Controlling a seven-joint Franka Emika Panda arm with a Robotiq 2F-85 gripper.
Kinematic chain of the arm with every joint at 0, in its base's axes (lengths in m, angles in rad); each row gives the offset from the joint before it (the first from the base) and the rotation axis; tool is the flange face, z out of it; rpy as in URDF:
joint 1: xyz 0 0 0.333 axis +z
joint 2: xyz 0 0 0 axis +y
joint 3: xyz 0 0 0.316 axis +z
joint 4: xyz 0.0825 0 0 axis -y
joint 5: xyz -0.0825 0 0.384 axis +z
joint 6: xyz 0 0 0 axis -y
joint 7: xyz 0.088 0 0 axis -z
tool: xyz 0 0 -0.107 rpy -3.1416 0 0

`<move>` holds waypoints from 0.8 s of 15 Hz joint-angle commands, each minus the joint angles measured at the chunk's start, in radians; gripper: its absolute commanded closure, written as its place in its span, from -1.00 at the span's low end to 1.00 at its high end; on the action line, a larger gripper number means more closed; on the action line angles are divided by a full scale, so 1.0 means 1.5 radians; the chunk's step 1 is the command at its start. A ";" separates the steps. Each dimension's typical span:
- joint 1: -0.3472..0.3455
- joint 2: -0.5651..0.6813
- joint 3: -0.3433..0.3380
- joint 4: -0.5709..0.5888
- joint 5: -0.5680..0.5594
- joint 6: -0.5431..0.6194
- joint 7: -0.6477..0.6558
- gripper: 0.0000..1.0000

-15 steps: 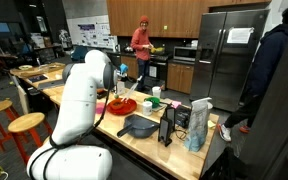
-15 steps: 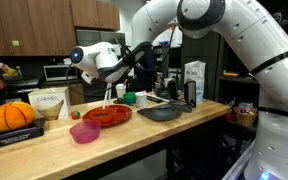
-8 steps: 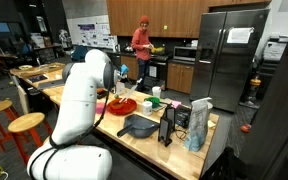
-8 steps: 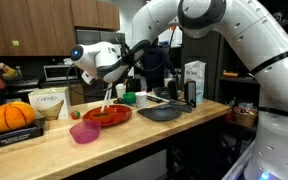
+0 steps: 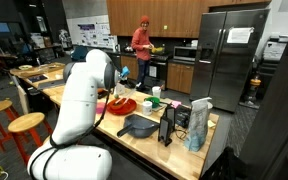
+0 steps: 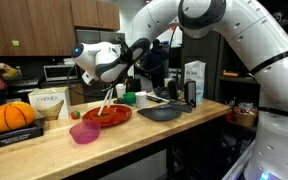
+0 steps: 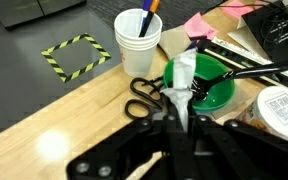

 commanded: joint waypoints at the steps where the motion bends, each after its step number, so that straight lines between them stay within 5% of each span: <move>1: -0.006 -0.026 0.000 -0.029 0.001 0.012 0.006 0.95; 12: -0.002 -0.033 -0.007 -0.023 -0.051 0.025 0.013 0.95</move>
